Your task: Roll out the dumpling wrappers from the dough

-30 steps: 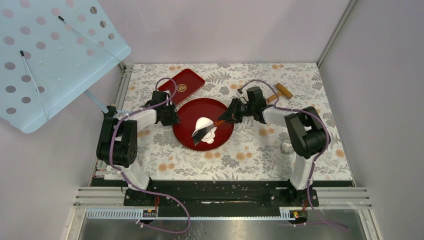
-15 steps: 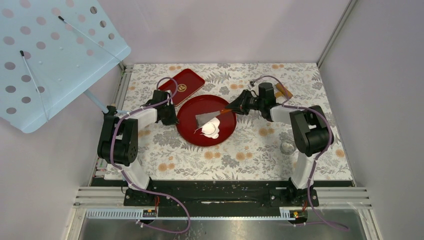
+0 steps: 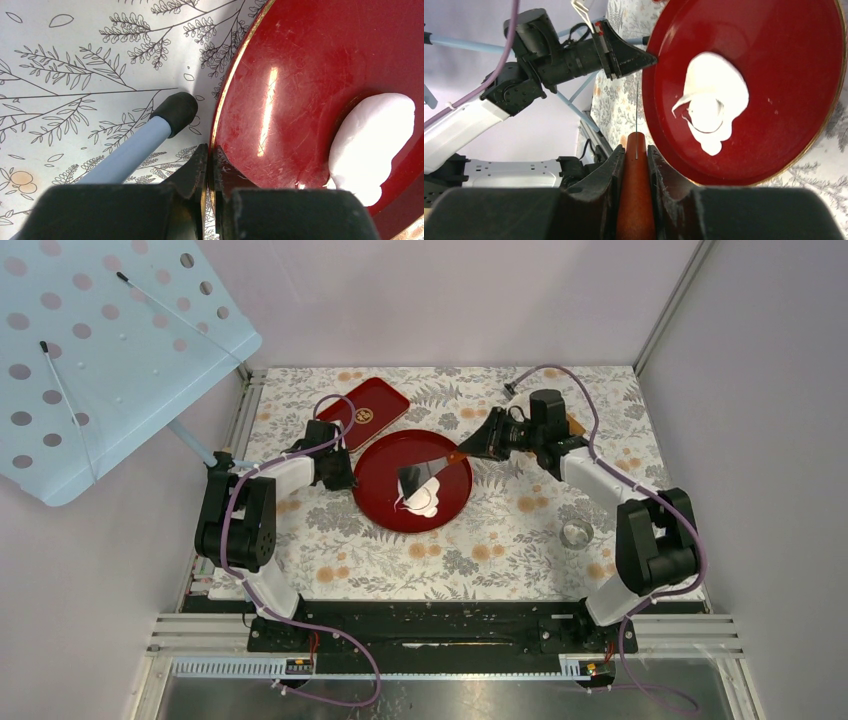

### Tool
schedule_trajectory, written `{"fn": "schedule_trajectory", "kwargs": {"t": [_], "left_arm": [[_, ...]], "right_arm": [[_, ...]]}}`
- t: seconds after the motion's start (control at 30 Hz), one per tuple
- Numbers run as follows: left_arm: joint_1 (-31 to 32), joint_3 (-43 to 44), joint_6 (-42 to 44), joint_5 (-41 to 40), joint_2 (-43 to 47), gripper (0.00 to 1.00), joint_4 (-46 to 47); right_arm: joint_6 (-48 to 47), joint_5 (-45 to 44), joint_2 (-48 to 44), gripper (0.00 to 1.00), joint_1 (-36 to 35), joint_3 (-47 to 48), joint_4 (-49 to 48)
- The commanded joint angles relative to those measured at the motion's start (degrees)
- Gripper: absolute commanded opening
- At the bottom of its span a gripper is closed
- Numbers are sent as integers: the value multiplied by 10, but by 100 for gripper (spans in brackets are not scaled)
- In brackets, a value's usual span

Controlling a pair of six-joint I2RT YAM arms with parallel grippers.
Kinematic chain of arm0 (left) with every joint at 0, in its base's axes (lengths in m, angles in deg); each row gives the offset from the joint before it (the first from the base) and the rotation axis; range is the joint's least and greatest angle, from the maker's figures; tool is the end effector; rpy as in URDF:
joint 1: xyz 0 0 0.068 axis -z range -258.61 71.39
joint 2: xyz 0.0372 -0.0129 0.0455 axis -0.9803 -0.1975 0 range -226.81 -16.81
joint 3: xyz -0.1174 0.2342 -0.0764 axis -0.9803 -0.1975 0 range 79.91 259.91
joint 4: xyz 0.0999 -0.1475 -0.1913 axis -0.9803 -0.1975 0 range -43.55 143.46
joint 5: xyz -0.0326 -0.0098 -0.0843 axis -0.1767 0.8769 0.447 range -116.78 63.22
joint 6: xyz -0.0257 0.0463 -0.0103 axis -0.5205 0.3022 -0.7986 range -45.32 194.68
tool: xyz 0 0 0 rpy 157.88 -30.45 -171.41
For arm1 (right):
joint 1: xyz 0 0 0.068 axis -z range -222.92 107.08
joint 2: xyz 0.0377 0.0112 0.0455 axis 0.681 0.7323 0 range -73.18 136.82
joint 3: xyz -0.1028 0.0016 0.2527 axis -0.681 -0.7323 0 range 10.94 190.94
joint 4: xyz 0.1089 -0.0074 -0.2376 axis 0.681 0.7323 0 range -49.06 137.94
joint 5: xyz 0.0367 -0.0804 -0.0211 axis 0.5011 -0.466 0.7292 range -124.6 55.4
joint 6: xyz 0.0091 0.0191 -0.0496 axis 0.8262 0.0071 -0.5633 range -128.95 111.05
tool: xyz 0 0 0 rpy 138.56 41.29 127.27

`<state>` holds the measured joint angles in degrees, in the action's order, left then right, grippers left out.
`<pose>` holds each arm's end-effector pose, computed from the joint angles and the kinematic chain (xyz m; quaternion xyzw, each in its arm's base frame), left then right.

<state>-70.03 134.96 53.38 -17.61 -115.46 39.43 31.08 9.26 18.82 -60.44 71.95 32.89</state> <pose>0.3322 -0.0559 0.1569 -0.0839 0.9538 -0.1458 0.2488 0.3377 0.1323 0.2637 -0.0514 0.7987 0.5195 0.2993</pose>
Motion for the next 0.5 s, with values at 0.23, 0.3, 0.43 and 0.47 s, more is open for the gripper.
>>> {"fn": "schedule_trajectory", "kwargs": {"t": [0.23, 0.3, 0.43, 0.47], "left_arm": [[-1, 21, 0, -3, -1, 0, 2], [-1, 22, 0, -3, -1, 0, 2], [-1, 21, 0, -3, -2, 0, 2], [-1, 22, 0, -3, -2, 0, 2]], "right_arm": [[101, 7, 48, 0, -3, -60, -33], [101, 4, 54, 0, -3, -59, -32], [104, 0, 70, 0, -4, -61, -35], [105, 0, 75, 0, -3, -61, -35]]}}
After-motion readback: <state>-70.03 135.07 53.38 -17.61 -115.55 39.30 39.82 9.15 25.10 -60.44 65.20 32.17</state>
